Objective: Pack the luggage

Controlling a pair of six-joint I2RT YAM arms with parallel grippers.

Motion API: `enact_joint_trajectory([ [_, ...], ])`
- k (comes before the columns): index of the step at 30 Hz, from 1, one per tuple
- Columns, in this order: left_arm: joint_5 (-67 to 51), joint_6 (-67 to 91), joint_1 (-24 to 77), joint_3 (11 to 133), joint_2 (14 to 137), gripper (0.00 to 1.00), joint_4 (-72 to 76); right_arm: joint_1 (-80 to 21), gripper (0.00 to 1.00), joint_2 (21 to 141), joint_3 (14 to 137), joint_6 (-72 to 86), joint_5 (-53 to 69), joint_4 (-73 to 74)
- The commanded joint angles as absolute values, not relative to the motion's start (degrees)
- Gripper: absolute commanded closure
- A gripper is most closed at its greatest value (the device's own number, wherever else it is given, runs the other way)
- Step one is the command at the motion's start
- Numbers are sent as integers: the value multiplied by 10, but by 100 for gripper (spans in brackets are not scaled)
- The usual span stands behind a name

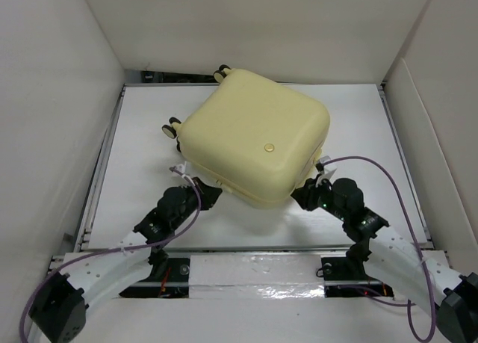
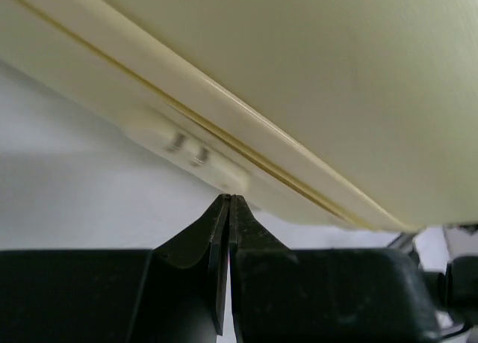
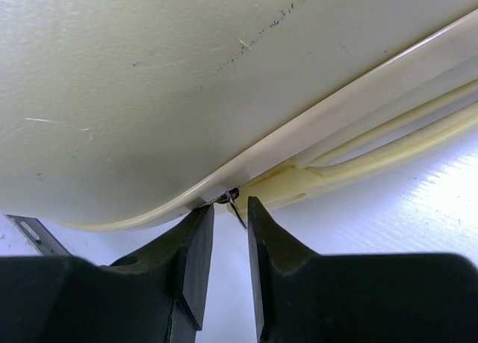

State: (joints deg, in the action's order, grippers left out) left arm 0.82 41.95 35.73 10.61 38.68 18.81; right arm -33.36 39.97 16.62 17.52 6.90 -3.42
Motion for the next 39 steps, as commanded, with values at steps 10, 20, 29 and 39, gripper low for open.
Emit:
enact_joint_trajectory([
  [10, 171, 403, 602, 206, 583, 100, 317, -340, 76, 440, 182, 162, 48, -143],
  [20, 178, 390, 613, 251, 648, 100, 396, -387, 100, 414, 153, 199, 54, -168],
  [29, 227, 394, 589, 295, 717, 100, 440, -553, 100, 403, 172, 256, 3, -22],
  [39, 202, 391, 550, 328, 744, 100, 442, -644, 100, 446, 243, 252, 46, 23],
])
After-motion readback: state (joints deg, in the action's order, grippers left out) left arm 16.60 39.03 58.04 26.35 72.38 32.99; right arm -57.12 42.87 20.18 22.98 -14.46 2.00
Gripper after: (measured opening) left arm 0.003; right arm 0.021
